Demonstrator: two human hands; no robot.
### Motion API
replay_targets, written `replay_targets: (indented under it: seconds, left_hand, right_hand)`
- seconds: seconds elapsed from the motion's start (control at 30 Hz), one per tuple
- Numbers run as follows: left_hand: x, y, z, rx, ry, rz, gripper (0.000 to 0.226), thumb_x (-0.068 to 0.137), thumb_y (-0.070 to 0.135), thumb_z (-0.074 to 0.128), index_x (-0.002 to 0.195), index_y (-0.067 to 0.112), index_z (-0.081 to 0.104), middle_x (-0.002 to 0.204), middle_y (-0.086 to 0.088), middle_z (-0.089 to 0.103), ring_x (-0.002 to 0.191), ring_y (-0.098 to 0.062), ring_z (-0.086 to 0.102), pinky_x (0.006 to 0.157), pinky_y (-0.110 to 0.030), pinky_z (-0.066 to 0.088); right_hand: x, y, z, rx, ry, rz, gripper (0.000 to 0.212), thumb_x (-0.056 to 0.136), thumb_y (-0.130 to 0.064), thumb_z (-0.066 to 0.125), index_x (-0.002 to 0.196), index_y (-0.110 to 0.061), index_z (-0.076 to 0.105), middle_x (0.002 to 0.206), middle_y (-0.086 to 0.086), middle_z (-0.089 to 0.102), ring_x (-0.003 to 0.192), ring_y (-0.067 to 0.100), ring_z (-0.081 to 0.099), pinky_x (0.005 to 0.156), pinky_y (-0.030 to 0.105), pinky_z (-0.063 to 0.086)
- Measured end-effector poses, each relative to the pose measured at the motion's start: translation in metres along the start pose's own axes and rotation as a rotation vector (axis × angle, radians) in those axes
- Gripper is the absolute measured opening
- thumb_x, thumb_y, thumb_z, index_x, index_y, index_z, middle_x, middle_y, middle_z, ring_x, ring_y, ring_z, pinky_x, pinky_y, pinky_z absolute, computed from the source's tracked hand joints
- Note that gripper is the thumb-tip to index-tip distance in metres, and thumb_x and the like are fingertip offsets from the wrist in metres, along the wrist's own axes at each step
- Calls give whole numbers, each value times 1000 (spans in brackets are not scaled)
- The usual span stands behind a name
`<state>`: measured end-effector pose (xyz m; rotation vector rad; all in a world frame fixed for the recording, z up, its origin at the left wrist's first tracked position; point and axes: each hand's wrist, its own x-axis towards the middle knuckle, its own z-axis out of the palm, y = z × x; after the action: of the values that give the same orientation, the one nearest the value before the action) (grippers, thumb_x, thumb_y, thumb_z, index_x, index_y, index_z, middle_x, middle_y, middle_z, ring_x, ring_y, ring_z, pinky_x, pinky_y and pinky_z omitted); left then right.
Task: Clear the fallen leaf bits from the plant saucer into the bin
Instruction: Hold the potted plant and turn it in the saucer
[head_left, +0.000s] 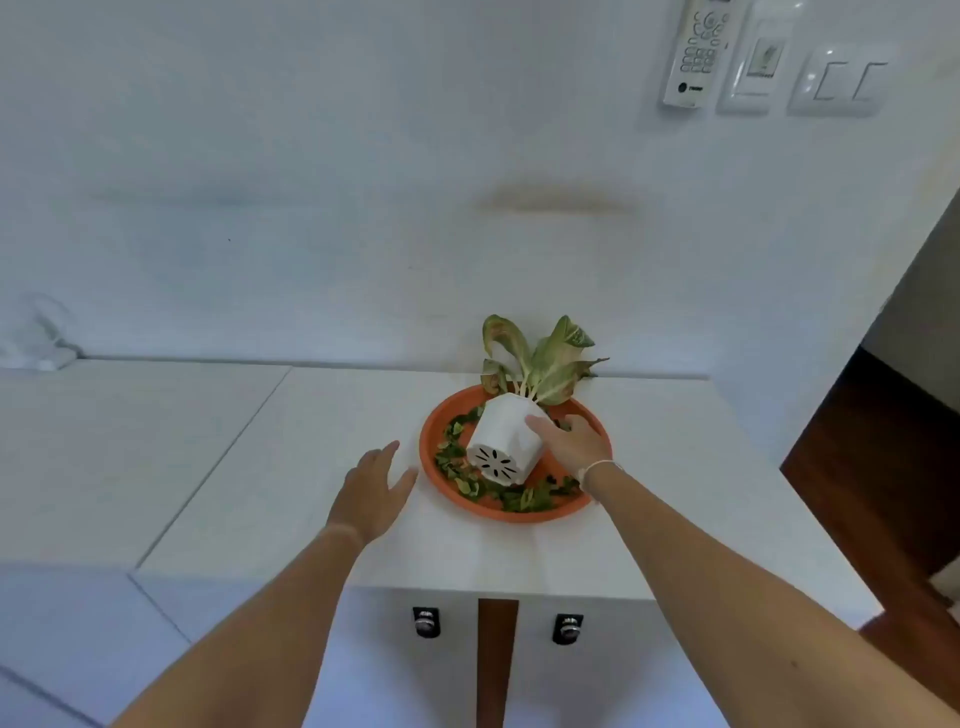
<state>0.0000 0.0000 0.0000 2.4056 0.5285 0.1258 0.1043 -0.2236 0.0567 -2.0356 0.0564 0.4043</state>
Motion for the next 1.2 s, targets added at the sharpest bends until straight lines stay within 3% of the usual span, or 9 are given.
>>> replay_targets:
  seconds: [0.33,0.6,0.73,0.8,0.93,1.2]
  left_hand:
    - [11,-23,27,383,43,45,59,95,49,33,148,23,29,158,-7,23,146,-25,19,119,-37,14]
    - [17,-28,33,418,49,47,62,93,54,29,149,26,26,159,-5,19,147,-25,15,120,-38,12]
    - [17,-28,33,419,51,44,62,93,55,28,149,27,26,160,-5,18,147,-25,15,120,-38,11]
    - [16,-27,32,419,49,43,62,94,55,28,149,26,26,160,-5,18,147,-25,15,120,-39,11]
    - [15,-27,33,417,55,45,62,94,54,29,149,26,26,159,-5,19,147,-26,15,120,-39,11]
    - [15,-27,34,411,57,40,62,93,54,30,149,27,26,159,-4,19,147,-25,15,120,-38,11]
  right_hand:
    - [29,6,29,213,25,166,93,72,-60,65,144,-10,34,144,7,46,129,29,46,108,45,40]
    - [42,0,42,326,51,236,92,72,-53,71,143,-10,32,136,7,50,122,27,52,93,35,48]
    - [43,0,41,354,37,222,96,63,-55,76,139,-10,40,128,9,58,112,28,59,93,45,54]
    - [42,0,39,344,52,213,93,64,-53,76,138,-9,40,127,9,58,110,28,60,91,43,54]
    - [41,-4,32,318,77,123,80,70,-45,77,132,-9,42,121,6,60,103,25,61,70,33,56]
    - [41,-6,22,192,130,-105,87,71,-37,78,142,-17,32,130,1,52,110,21,52,89,35,52]
